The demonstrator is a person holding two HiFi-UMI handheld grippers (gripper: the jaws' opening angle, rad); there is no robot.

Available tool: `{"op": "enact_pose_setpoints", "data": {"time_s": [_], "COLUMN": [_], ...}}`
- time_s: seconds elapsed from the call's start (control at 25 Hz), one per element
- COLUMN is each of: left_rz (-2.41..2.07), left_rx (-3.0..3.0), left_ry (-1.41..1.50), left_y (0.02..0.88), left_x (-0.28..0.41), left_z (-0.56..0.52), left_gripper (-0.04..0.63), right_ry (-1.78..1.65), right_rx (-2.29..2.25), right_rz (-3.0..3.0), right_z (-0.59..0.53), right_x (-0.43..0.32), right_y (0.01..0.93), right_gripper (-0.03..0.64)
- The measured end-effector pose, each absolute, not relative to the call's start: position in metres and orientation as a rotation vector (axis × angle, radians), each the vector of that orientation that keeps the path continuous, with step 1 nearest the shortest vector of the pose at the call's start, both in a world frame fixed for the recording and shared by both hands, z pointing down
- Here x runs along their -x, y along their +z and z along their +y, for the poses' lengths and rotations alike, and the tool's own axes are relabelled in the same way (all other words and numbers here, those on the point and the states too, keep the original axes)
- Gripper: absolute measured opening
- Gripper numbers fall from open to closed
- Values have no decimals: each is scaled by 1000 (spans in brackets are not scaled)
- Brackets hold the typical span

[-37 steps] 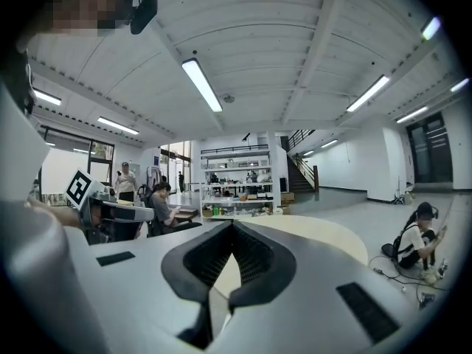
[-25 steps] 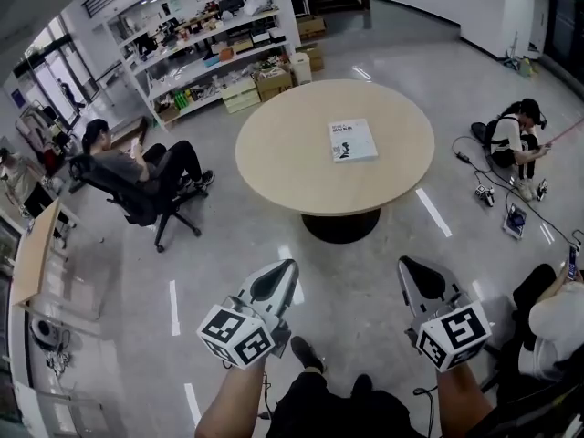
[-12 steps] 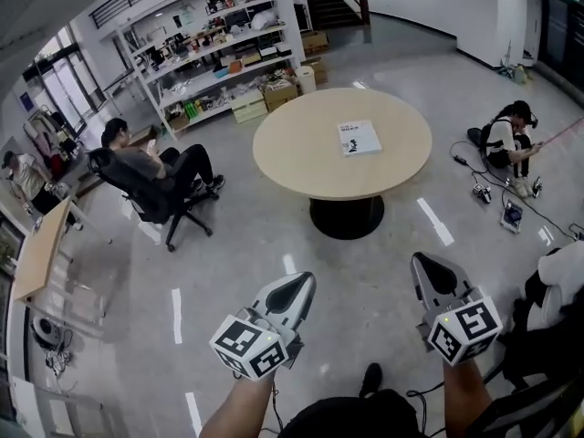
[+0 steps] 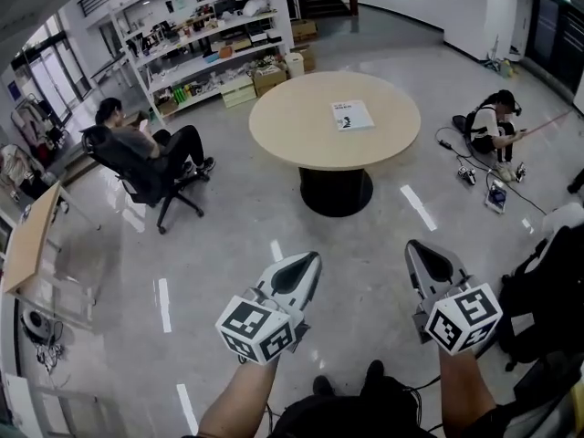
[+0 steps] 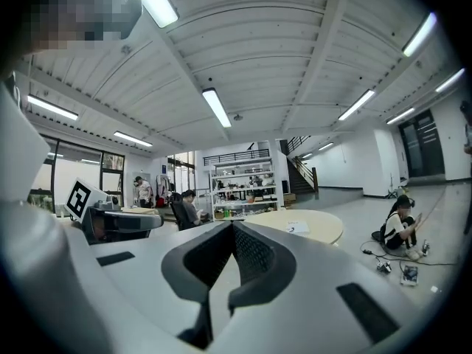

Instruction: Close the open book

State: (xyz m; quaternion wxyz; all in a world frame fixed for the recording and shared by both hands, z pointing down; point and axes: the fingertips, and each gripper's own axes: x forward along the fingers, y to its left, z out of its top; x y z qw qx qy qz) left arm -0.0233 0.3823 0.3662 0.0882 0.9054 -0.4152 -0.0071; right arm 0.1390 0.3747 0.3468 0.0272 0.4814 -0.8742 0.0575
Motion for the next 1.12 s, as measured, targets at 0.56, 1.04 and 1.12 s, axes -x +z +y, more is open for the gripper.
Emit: {"op": "enact_pose_setpoints", "data": {"time_s": [0.56,1.04,1.12], "left_rz": [-1267,-1266,-1272], "left_rx": [-2686,-2693,-2692], "left_ry": [9,21,21], "left_y": [356,351,350], "left_x": [-27,-41,-38], "left_z": [418,423,424], "left_gripper": [-11,-11,-11], "right_ry": [155,127,126], "right_rx": [-1442,-1469,-1467], "right_rz": [-2727,-2739,-2740], "right_z": [407,415,416], "right_x": [-181,-198,-196], "right_y": [337,329,328], "right_gripper": [-3,-3,-3]}}
